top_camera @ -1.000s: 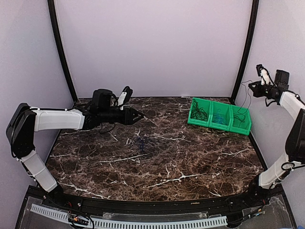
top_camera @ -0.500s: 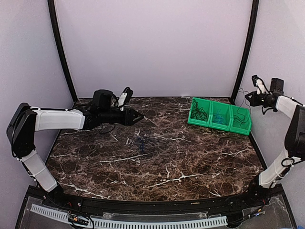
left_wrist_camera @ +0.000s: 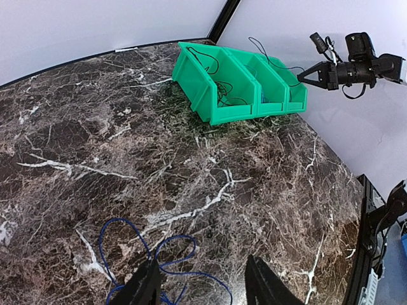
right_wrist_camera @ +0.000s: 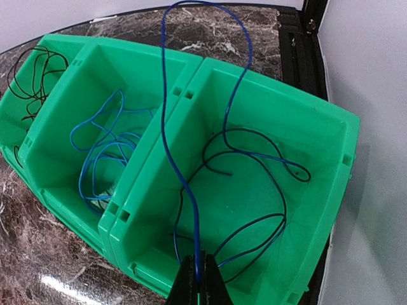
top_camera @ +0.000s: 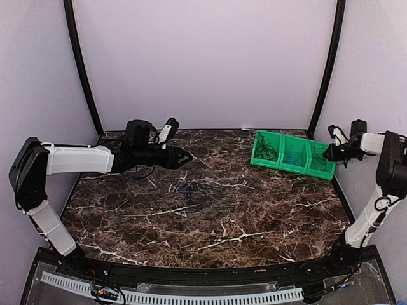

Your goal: Untangle the cables

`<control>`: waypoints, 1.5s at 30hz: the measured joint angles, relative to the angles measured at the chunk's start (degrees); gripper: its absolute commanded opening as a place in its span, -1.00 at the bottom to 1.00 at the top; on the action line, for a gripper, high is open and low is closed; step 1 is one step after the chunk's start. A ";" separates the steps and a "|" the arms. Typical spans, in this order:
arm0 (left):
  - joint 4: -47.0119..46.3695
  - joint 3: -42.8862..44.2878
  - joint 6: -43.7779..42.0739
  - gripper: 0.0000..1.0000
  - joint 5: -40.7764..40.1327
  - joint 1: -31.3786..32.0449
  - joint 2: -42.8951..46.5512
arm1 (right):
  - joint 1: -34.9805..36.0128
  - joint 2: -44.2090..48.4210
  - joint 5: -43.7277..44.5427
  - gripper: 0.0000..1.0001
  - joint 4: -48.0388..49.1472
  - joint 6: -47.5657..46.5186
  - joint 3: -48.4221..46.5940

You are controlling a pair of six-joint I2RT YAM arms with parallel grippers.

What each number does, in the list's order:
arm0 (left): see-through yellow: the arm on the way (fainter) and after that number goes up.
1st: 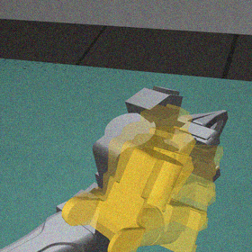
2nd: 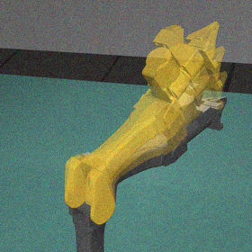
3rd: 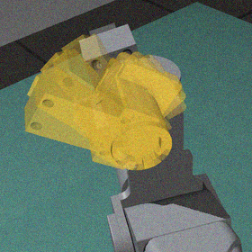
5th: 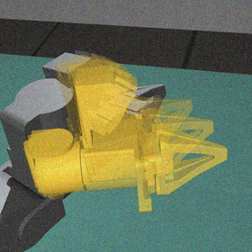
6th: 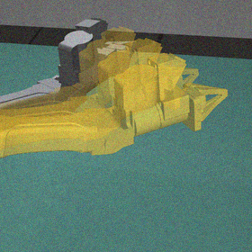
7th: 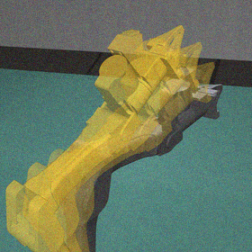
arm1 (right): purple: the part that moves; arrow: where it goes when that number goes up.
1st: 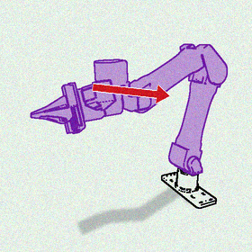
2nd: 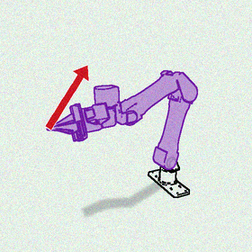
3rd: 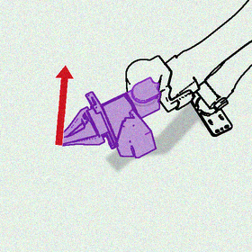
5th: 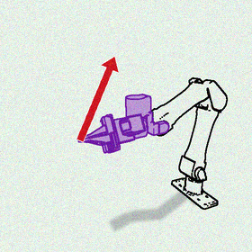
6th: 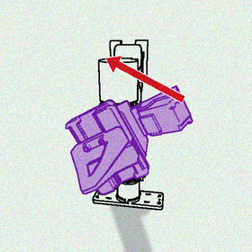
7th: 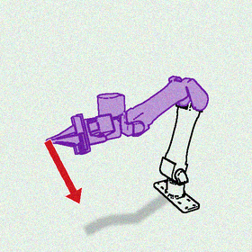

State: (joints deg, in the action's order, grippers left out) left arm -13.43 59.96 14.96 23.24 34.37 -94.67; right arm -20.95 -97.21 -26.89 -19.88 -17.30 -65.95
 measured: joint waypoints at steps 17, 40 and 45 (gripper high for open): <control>0.35 0.50 -1.05 -0.03 -0.17 0.48 0.00 | 3.89 15.65 14.56 -1.00 -13.64 -4.50 5.57; 1.57 0.98 -2.54 -0.03 -0.74 1.60 -0.04 | 4.74 -7.43 10.84 -0.79 -7.69 -1.66 -9.97; 1.97 1.09 -2.99 -0.03 -1.22 1.75 -0.04 | 4.70 -9.55 13.75 -0.19 -11.96 -2.91 -9.92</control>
State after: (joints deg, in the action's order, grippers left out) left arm -11.46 61.06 11.97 22.02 36.12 -94.72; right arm -16.25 -106.76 -13.15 -31.83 -20.21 -75.88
